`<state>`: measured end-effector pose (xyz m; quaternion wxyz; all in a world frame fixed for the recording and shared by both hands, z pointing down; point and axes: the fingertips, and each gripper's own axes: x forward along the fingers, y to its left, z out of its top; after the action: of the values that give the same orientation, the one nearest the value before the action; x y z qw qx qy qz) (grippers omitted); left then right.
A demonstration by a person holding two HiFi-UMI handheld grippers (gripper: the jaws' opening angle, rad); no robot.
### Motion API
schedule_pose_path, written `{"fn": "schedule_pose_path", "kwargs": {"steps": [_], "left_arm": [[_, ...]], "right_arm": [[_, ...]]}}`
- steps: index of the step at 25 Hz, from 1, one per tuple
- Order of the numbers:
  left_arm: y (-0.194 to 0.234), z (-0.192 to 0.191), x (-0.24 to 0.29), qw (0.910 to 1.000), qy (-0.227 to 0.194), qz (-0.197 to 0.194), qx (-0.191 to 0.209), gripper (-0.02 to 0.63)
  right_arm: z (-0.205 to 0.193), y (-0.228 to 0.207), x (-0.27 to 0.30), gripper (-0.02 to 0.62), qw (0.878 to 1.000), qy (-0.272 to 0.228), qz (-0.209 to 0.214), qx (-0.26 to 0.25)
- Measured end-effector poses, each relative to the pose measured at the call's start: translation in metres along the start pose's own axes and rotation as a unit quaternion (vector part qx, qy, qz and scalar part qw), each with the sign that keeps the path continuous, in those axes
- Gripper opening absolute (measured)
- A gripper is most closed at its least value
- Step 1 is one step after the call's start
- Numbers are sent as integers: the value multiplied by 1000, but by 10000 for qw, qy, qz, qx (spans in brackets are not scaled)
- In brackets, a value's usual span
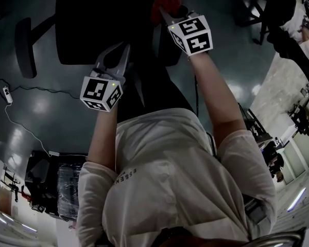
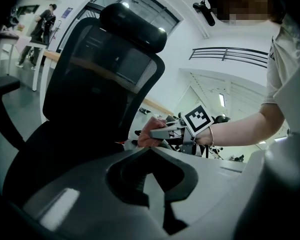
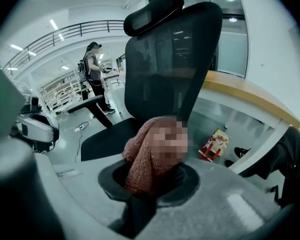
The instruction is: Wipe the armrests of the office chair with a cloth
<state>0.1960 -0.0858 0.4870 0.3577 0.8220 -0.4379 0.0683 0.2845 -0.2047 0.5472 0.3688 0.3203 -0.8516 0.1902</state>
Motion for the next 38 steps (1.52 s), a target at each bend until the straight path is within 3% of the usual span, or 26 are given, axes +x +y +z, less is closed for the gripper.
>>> {"fn": "schedule_pose_path", "kwargs": {"steps": [6,17,28,32,38], "left_arm": [[-15,-13,-20,9991,152,-350,203,17],[-9,-46,-85,9967,379,-569,449,17],[-25,-61,-114,9922,394,-994,644,17],[-26,-54,-135,9916,293,-973,800,17],[-4,-15,-190,9928,-169,-609,1016,17]], "right_arm": [[-15,22,-22,49,9993,-129,-219,274],[-75,97,-61,49,9948,-199,-576,821],[-116,149,-92,49,9886,-104,-810,1267],[-138,165,-102,49,9862,168,-942,1348],[-102,195,-138,49,9837,-505,-1022,1394]]}}
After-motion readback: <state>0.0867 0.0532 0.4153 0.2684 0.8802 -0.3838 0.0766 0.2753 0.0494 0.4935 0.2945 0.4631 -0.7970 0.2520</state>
